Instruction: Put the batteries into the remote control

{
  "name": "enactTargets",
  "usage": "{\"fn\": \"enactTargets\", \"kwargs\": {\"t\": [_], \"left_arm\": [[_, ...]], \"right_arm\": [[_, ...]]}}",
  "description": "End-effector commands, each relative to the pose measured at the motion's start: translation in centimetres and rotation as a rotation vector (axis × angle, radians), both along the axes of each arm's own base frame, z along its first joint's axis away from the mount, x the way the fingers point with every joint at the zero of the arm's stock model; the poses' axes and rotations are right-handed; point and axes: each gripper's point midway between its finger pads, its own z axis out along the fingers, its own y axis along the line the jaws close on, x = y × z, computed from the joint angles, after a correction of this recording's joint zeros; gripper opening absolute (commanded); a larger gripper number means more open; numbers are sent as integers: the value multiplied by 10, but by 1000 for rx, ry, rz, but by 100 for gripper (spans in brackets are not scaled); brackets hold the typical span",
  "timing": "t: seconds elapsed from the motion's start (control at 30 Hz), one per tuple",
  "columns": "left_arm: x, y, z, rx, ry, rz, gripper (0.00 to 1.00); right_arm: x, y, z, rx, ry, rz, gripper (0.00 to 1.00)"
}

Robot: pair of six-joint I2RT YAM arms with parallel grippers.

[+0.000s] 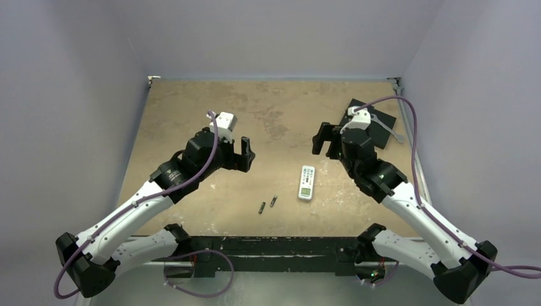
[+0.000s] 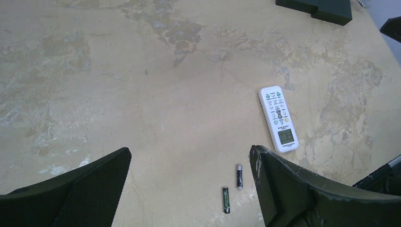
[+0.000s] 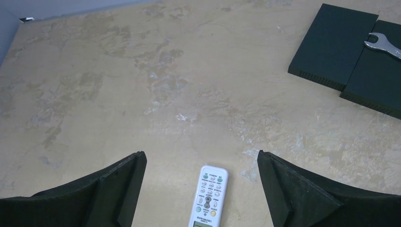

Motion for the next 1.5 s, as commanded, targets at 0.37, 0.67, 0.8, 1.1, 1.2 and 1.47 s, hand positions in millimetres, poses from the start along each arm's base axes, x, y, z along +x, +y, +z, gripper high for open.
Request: {"fn": "enactTargets", "kwargs": {"t": [0.37,0.67,0.8,1.1,1.2,1.47], "left_arm": [[3,7,1,15,3,33,99],[2,11,-3,30,8,41,99],[3,12,-5,38,13,47,99],[3,11,-7,42,18,42,99],[3,10,-7,43,21,38,99],[2,9,-8,43,22,32,99]], "right_arm": [[-2,26,-17,-29,85,139,99],[-10,40,-56,-20,185,201,99],[-14,43,-76,-9,238,206,99],[-22,48,-129,-9,388,189,97],[-23,49,-143,-10,427,178,97],[-19,47,-168,-18,487,113,97]]}}
